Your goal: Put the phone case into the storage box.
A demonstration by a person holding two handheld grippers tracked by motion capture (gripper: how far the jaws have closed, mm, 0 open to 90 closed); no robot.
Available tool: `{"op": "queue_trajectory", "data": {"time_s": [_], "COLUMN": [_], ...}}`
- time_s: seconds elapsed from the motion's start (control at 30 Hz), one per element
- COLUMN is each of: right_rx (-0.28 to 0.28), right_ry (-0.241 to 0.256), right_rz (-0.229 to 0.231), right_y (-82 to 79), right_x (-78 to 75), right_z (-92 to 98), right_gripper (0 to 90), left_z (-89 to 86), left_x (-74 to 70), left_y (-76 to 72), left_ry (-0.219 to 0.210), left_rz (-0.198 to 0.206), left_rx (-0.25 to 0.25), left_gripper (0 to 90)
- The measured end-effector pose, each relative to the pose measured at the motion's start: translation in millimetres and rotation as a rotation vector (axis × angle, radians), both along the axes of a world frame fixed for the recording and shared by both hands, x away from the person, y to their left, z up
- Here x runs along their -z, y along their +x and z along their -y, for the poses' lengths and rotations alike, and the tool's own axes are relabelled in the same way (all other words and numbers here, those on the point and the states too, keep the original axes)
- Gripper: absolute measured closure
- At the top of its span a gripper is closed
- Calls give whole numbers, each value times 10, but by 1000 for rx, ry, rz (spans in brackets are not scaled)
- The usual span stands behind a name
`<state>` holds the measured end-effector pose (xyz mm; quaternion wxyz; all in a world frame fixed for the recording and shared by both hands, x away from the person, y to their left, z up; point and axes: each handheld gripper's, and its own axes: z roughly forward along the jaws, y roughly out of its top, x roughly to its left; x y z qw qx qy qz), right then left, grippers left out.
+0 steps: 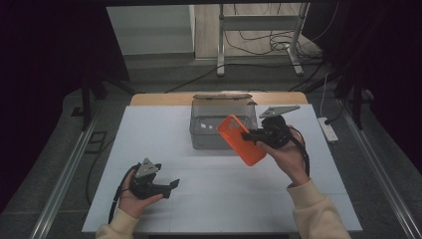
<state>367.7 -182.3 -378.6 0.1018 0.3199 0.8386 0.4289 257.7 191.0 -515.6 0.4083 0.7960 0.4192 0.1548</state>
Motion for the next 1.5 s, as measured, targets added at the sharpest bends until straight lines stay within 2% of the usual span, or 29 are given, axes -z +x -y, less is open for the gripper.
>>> {"op": "queue_trajectory", "data": {"time_s": [0.37,0.93,1.5], "right_rx": [24,59,106], "right_ry": [-13,5,-57], "right_rz": [25,36,42], "right_y": [76,199,345], "right_x": [-200,-330,-357], "right_z": [-9,22,-39], "right_gripper": [794,794,794], "left_z": [-6,-9,-7], "left_x": [-4,-1,1], "left_y": [1,6,8], "left_ry": [0,-4,2], "left_rz": [0,-4,-4], "left_rx": [-1,-2,0], "left_gripper": [108,109,111]}}
